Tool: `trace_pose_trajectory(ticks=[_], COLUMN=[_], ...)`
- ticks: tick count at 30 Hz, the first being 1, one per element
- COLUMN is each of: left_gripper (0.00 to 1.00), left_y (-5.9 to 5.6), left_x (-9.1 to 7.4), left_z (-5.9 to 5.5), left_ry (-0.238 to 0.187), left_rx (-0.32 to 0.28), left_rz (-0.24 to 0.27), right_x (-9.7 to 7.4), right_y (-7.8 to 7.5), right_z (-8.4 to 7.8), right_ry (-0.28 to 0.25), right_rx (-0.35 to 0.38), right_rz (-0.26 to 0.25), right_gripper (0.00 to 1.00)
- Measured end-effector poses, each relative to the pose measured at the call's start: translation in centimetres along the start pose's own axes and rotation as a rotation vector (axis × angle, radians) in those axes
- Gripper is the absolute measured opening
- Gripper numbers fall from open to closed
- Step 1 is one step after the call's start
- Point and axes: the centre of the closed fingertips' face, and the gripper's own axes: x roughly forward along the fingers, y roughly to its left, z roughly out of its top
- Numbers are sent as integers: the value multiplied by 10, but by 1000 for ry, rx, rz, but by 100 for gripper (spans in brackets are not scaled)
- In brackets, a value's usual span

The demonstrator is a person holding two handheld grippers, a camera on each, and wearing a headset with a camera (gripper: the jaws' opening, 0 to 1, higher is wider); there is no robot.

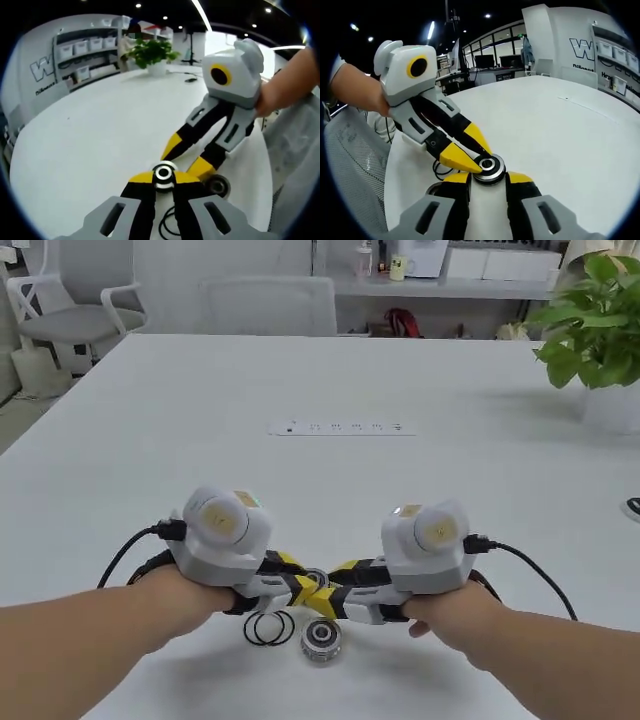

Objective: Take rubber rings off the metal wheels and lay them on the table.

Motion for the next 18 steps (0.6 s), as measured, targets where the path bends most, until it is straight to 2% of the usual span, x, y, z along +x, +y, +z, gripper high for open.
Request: trace_pose_trajectory(ticks=[13,18], left_gripper=[12,12], left_y=[0,0], left_x=[0,0], left_z=[-1,-1], left_ry=[-6,-13], left_rx=[3,3], left_rz=[-11,-22], right_x=[-4,-8], right_y=[1,1], right_z=[-2,-6], right_ry=[17,33], right_rx=[6,10], right_rz=[32,53], right_gripper=[21,14])
